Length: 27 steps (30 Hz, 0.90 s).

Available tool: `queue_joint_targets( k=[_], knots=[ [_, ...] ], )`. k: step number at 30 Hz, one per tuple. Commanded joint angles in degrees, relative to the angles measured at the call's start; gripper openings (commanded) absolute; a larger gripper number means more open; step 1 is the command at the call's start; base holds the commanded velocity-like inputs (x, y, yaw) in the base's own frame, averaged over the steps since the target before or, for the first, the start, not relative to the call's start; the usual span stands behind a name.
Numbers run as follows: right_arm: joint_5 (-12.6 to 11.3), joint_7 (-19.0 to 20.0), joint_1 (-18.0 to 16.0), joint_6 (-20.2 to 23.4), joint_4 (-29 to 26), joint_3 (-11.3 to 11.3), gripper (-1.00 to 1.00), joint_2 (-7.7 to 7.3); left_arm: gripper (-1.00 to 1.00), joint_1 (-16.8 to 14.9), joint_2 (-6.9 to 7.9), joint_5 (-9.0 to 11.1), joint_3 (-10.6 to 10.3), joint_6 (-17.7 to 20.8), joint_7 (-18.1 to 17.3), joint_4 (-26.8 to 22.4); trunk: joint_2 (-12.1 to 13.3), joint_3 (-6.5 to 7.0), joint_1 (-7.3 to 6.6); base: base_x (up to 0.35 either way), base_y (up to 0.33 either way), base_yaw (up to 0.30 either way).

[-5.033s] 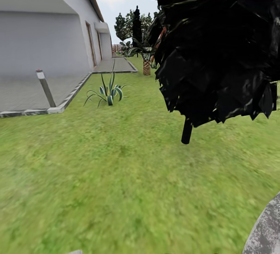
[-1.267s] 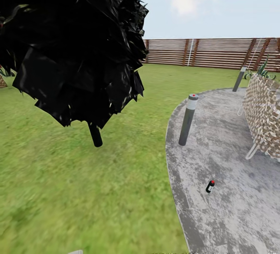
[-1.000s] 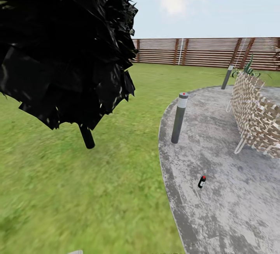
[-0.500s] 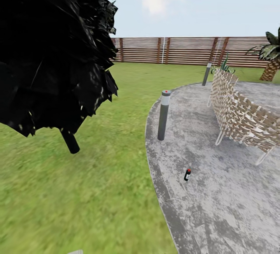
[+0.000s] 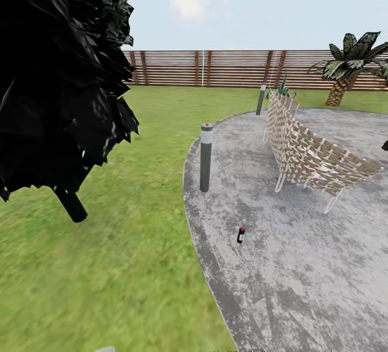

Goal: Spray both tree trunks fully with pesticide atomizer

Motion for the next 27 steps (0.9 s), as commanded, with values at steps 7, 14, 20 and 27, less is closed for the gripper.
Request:
queue_joint_targets(
  k=[7, 14, 20, 27],
  knots=[
    [-0.1, 0.0, 0.0, -0.2, 0.1, -0.1, 1.00, 0.01, 1.00, 0.0, 0.00, 0.3, 0.0, -0.2, -0.1, 0.0, 0.0, -0.21, -0.01, 0.000, 0.000, -0.265],
    [-0.1, 0.0, -0.1, -0.2, 0.1, -0.1, 1.00, 0.01, 1.00, 0.0, 0.00, 0.3, 0.0, -0.2, -0.1, 0.1, 0.0, -0.38, -0.01, 0.000, 0.000, -0.265],
    [-0.1, 0.0, -0.1, -0.2, 0.1, -0.1, 1.00, 0.01, 1.00, 0.0, 0.00, 0.3, 0.0, -0.2, -0.1, 0.0, 0.0, -0.52, -0.01, 0.000, 0.000, -0.265],
    [-0.1, 0.0, 0.0, -0.2, 0.1, -0.1, 1.00, 0.01, 1.00, 0.0, -0.08, 0.3, 0.0, -0.1, -0.1, 0.0, 0.0, -0.68, -0.01, 0.000, 0.000, -0.265]
  ],
)
